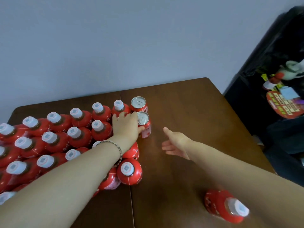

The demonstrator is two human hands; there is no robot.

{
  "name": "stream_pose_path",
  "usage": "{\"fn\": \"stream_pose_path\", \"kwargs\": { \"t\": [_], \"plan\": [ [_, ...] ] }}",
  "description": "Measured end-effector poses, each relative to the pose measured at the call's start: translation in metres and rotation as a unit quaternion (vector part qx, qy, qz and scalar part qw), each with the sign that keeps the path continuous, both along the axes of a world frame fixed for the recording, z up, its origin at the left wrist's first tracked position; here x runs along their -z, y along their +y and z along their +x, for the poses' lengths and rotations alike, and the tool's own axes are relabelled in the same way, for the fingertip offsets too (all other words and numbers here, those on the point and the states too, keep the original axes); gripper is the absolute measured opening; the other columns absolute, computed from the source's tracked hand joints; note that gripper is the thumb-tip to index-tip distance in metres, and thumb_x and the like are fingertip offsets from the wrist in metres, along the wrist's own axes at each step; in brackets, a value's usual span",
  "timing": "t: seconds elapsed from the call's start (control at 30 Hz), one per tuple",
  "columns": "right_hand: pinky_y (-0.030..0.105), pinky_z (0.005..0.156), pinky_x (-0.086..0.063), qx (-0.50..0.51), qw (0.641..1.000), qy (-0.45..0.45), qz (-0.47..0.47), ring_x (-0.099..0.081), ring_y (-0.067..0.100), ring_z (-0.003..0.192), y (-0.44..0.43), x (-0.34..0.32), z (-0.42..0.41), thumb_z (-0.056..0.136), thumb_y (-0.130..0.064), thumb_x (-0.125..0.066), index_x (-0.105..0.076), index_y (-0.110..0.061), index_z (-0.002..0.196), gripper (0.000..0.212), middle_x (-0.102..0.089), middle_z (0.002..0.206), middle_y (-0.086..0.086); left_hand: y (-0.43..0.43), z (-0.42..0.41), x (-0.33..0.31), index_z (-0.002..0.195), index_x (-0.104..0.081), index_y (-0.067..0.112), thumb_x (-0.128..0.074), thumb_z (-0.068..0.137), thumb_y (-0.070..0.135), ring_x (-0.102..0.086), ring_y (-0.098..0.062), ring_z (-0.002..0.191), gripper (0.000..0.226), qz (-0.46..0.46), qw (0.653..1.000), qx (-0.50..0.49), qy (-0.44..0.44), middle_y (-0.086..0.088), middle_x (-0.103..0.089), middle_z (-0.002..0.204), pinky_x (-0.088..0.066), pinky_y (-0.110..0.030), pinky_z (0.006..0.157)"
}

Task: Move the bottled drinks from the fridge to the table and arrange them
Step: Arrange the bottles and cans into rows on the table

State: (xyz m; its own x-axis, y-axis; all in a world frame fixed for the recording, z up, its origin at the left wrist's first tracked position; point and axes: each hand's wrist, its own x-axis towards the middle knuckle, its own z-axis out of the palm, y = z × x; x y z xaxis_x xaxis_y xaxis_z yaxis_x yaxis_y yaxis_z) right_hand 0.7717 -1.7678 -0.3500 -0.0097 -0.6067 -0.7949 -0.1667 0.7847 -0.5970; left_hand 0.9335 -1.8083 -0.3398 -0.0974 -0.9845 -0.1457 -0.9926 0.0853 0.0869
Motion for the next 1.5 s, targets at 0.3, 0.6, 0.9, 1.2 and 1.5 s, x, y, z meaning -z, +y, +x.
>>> {"fn": "stream_pose_path", "kwargs": {
  "t": [0.3,0.6,0.9,1.2,1.5],
  "plan": [
    [0.025,0.089,-0.043,-0.251,0.881,0.363,-0.172,-0.054,0.019,0.112,0.115,-0.061,-0.088,0.092,-0.037,-0.051,-0.054,-0.021,0.124,0.036,-0.055,0.124,0.004,0.117,-0.047,-0.038,0.124,-0.052,0.02,-0.051,0.091,0.034,-0.043,-0.024,0.123,0.036,0.056,0.979,0.19,0.042,-0.003,-0.048,0.131,-0.035,-0.036,0.101],
    [0.039,0.078,-0.055,-0.259,0.856,0.444,-0.053,-0.06,0.031,0.098,0.188,-0.04,-0.084,0.093,-0.036,-0.046,-0.043,-0.015,0.125,0.038,-0.047,0.117,0.01,0.202,-0.047,-0.049,0.098,-0.062,0.017,-0.055,0.088,0.044,-0.062,-0.016,0.083,0.03,0.317,0.933,0.152,0.07,0.001,-0.066,0.09,-0.051,-0.031,0.074],
    [0.037,0.078,-0.052,-0.244,0.867,0.424,-0.094,-0.062,0.034,0.096,0.197,-0.038,-0.031,0.094,-0.026,-0.046,-0.044,-0.005,0.121,0.034,-0.043,0.122,0.015,0.253,-0.032,-0.039,0.12,-0.047,0.008,-0.066,0.08,0.042,-0.07,-0.022,0.082,0.055,0.528,0.84,0.126,-0.007,-0.012,-0.062,0.111,-0.058,-0.038,0.077],
    [0.032,0.072,-0.052,-0.215,0.911,0.332,-0.117,-0.061,0.031,0.1,0.204,-0.041,-0.003,0.091,-0.028,-0.052,-0.049,-0.008,0.121,0.036,-0.047,0.124,0.015,0.271,-0.019,-0.037,0.106,-0.053,0.005,-0.065,0.079,0.026,-0.061,-0.024,0.08,0.035,0.408,0.901,0.143,0.031,-0.012,-0.06,0.109,-0.052,-0.031,0.067],
    [0.037,0.084,-0.052,-0.158,0.909,0.353,-0.153,-0.059,0.033,0.1,0.156,-0.057,-0.017,0.091,-0.025,-0.051,-0.047,-0.008,0.124,0.037,-0.042,0.126,0.014,0.178,-0.029,-0.056,0.082,-0.039,0.015,-0.062,0.08,0.023,-0.053,-0.03,0.082,0.024,0.153,0.97,0.052,0.184,-0.008,-0.043,0.096,-0.039,-0.032,0.063]
  ]
}}
